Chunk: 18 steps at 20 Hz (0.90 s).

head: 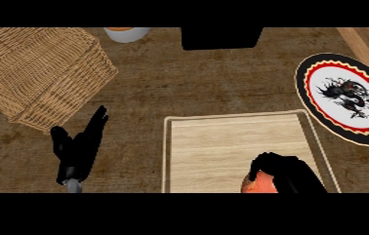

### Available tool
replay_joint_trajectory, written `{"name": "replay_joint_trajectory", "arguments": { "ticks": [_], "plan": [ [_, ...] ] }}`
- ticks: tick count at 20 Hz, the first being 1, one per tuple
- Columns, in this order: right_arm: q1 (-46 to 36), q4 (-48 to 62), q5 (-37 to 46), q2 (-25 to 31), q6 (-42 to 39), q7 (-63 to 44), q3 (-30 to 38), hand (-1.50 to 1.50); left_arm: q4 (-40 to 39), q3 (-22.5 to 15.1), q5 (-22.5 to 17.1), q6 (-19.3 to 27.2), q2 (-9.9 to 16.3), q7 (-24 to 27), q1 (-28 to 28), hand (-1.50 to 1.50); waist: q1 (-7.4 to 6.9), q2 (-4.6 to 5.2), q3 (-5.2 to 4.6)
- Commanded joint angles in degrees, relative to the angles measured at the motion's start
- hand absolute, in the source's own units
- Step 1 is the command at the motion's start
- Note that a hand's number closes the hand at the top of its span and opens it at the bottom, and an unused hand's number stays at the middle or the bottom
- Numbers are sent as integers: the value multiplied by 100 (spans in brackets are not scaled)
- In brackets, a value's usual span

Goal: Pick the squash from the tray and place it in the plate

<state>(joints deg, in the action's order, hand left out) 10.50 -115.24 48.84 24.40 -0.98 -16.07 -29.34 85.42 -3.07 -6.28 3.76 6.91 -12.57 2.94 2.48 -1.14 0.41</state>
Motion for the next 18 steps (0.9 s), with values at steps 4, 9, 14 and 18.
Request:
{"name": "replay_joint_trajectory", "arguments": {
  "ticks": [4, 9, 14, 18],
  "plan": [
    [1864, -1884, -419, 1021, 1300, 1763, 345, 150, 0, 145, -123, -99, 112, -5, 351, 0, 155, 12, -23],
    [2770, -1830, -1669, 788, 2168, 2534, 1289, 150, -62, 1, -18, -92, -23, 90, 210, 0, 45, 70, -20],
    [2975, -1522, -3438, 790, 1982, 2981, 2467, 150, -113, 74, -7, -60, 10, -37, 41, 0, -60, 93, -24],
    [2279, -681, -4819, 620, 1610, 3267, 3259, 150, -113, -148, 83, -73, -127, -140, -15, 0, -182, 112, -23]
  ]
}}
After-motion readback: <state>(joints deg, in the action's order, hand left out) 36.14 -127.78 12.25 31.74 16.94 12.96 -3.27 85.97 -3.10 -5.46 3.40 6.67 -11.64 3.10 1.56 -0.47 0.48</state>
